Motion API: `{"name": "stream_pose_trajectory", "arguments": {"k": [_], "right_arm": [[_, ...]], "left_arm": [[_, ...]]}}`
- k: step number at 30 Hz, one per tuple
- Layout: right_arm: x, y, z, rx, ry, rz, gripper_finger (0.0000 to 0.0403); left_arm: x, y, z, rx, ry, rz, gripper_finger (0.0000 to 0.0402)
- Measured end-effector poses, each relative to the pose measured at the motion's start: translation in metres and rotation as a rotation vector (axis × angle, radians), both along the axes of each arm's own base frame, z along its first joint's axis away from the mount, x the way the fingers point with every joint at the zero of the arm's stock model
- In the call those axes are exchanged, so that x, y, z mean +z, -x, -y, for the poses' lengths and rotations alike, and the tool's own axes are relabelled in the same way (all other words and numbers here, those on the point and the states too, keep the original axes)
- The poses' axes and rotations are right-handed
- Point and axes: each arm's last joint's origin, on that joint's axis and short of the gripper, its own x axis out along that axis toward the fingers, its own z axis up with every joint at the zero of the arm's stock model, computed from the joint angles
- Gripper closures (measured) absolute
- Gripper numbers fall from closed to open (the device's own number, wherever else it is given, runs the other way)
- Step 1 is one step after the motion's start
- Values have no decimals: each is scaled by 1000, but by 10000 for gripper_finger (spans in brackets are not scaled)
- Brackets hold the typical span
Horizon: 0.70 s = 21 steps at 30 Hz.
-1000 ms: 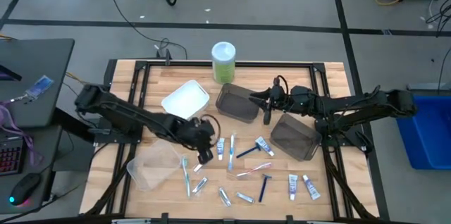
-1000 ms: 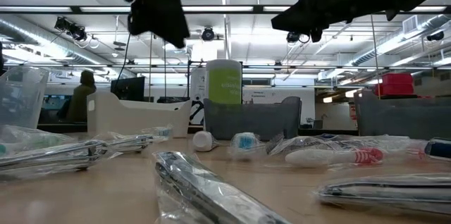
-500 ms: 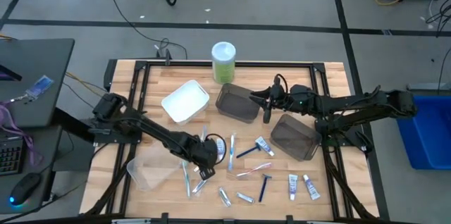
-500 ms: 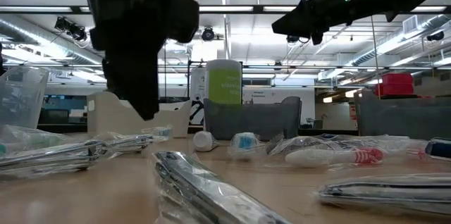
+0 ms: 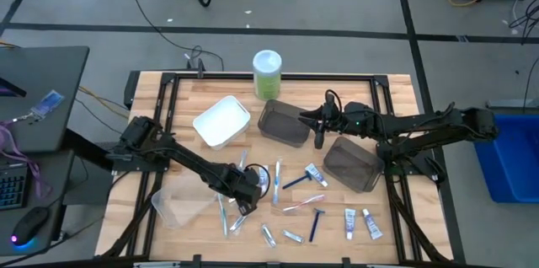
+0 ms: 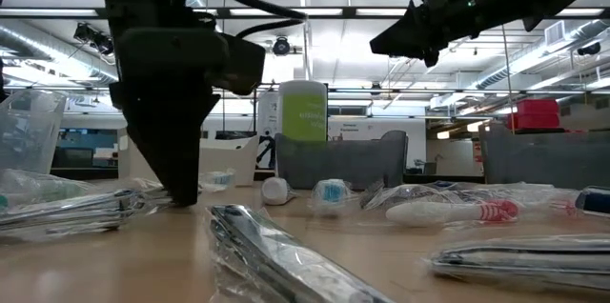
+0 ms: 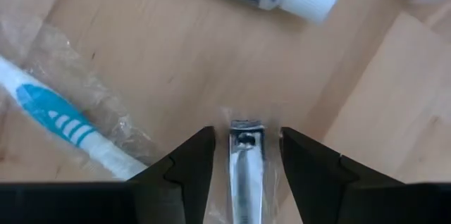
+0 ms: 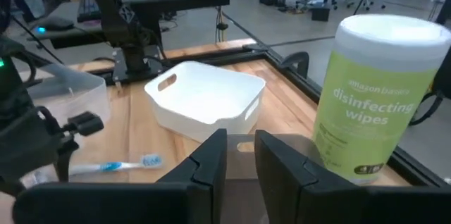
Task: Pick & Place Travel size toiletries
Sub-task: Put the left nail cutter into the transparent bin
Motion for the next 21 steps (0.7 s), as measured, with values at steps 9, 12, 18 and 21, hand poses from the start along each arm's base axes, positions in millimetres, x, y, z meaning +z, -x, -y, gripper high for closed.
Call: {"name": "stream_pose_trajectory", "arguments": {"k": [9, 12, 18, 21], "right_arm": [[-2, 0, 0, -3, -15, -18, 321], [-3, 1, 0, -8, -37, -18, 320], [-3, 1, 0, -10, -42, -21, 322], [-3, 1, 0, -10, -42, -20, 320]], "left_arm": [[1, -1, -1, -9, 8, -17, 293], [8, -6, -2, 13, 58, -29, 330], [49, -22, -2, -26, 47, 28, 339], [81, -25, -6, -48, 18, 74, 339]]}}
